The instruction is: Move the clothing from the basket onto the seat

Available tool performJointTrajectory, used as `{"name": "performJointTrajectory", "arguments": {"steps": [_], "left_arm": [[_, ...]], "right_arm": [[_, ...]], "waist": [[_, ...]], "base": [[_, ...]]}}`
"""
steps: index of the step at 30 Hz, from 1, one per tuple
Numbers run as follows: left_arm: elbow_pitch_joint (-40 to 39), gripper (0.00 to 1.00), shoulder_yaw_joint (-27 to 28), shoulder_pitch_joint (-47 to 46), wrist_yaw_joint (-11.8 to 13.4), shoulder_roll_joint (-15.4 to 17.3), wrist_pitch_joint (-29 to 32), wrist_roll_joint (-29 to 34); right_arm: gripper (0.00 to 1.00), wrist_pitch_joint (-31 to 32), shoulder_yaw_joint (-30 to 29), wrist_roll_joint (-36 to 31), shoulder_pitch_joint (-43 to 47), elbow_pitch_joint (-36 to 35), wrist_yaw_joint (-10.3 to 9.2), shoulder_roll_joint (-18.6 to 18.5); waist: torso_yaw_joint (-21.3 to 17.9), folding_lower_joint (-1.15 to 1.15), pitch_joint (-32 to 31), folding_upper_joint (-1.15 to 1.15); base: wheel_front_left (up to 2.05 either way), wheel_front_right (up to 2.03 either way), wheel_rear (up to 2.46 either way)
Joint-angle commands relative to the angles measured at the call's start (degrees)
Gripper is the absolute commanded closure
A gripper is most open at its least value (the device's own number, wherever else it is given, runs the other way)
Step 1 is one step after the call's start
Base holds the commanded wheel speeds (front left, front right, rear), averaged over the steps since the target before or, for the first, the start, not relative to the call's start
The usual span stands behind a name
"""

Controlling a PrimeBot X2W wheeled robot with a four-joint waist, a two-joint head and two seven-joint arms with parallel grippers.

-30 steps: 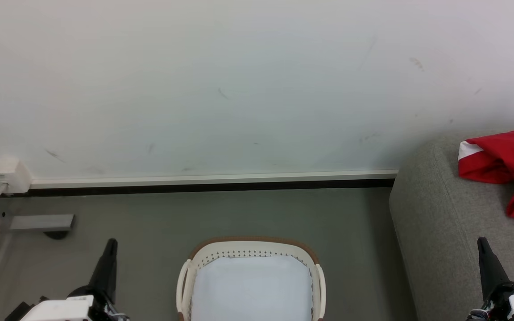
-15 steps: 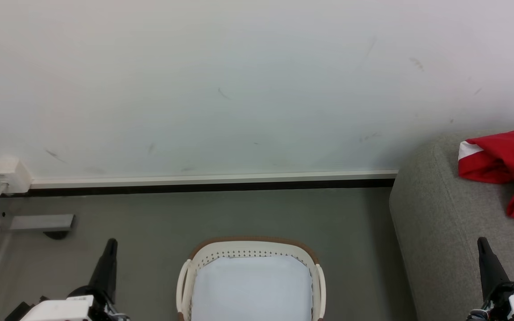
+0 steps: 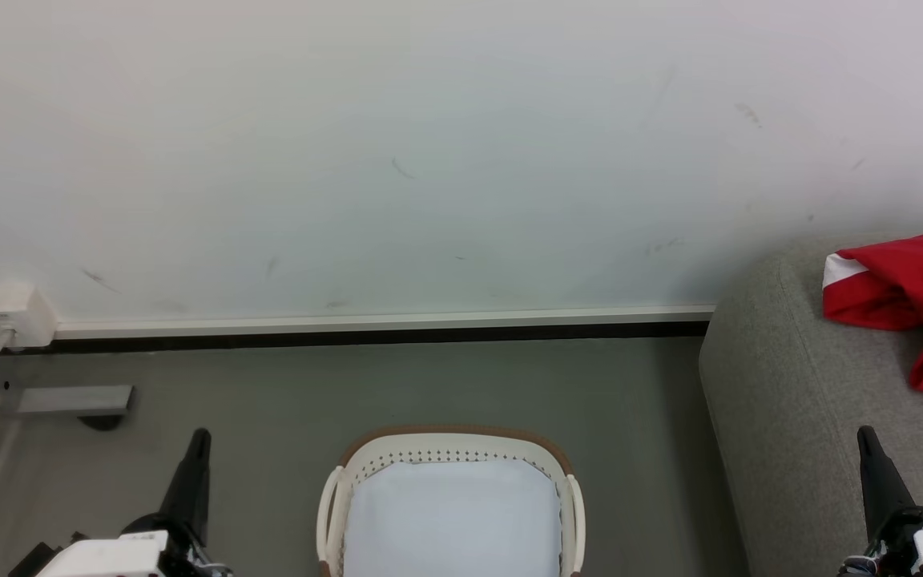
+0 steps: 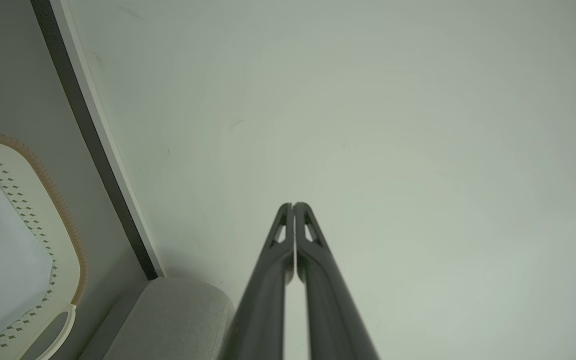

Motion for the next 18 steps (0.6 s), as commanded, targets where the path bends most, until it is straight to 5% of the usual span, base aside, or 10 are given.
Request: {"name": "performJointTrajectory", "arguments": {"steps": [1,18], "left_arm": [[-0.2,1.0,0.1,-0.5,-0.2,0.4,0.3,-0.8],[-0.2,1.0,0.1,-0.5,-0.2,0.4,0.3,-0.8]], "right_arm": [[1.0,0.1,-0.2,0.1,-0.7,-0.1,-0.12,-0.4],[1.0,0.1,-0.2,0.1,-0.7,-0.1,-0.12,-0.4]], "waist": [[0.0,0.0,0.0,0.0],[0.0,0.0,0.0,0.0]], "base": [[0.0,0.0,0.0],[0.0,0.0,0.0]]}}
